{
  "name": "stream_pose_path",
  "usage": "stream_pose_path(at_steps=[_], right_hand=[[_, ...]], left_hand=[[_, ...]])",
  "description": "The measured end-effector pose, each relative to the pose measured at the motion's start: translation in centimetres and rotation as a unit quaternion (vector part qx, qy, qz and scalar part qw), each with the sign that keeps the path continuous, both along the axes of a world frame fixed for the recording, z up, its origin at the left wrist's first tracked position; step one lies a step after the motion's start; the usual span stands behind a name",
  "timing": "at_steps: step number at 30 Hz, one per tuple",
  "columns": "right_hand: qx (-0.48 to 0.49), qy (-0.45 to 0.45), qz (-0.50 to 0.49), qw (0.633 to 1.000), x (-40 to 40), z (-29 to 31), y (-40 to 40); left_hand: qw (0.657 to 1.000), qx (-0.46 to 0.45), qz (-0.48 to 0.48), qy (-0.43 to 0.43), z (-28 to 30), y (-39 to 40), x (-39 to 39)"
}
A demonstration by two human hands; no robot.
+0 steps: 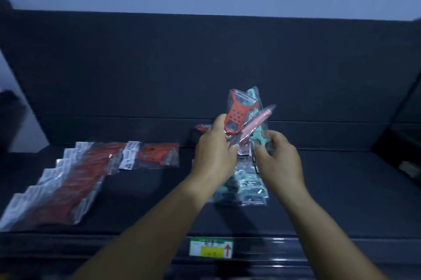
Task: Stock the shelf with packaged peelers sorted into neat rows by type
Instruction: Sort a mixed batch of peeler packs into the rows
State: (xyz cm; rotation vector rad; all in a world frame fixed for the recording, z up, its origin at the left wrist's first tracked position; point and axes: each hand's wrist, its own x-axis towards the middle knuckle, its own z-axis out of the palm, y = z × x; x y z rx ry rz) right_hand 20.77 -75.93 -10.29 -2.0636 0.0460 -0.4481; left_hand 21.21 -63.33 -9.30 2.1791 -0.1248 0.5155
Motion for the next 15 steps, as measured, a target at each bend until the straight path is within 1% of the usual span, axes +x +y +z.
stream_pose_path(at_steps=[3, 7, 11, 15], right_hand=[[0.001, 0.023, -0.028, 0.999, 0.5, -1.4, -6.0], [0.006, 0.06, -0.053, 0.997, 1.3, -3.7, -12.2], [-0.004, 0.096, -0.075, 0.993, 2.0, -6.1, -16.6], [-0.022, 0.144, -0.085, 0.986, 3.0, -8.2, -19.5]], left_hand=[[0.999, -0.004, -0.031, 0.019, -1.9, -6.1, 1.3], [0.997, 0.009, -0.053, 0.049, -4.6, -12.5, 3.2], [0.992, 0.009, -0.081, 0.099, -7.6, -17.2, 4.8], [0.983, -0.002, -0.101, 0.152, -9.9, -20.1, 6.4]])
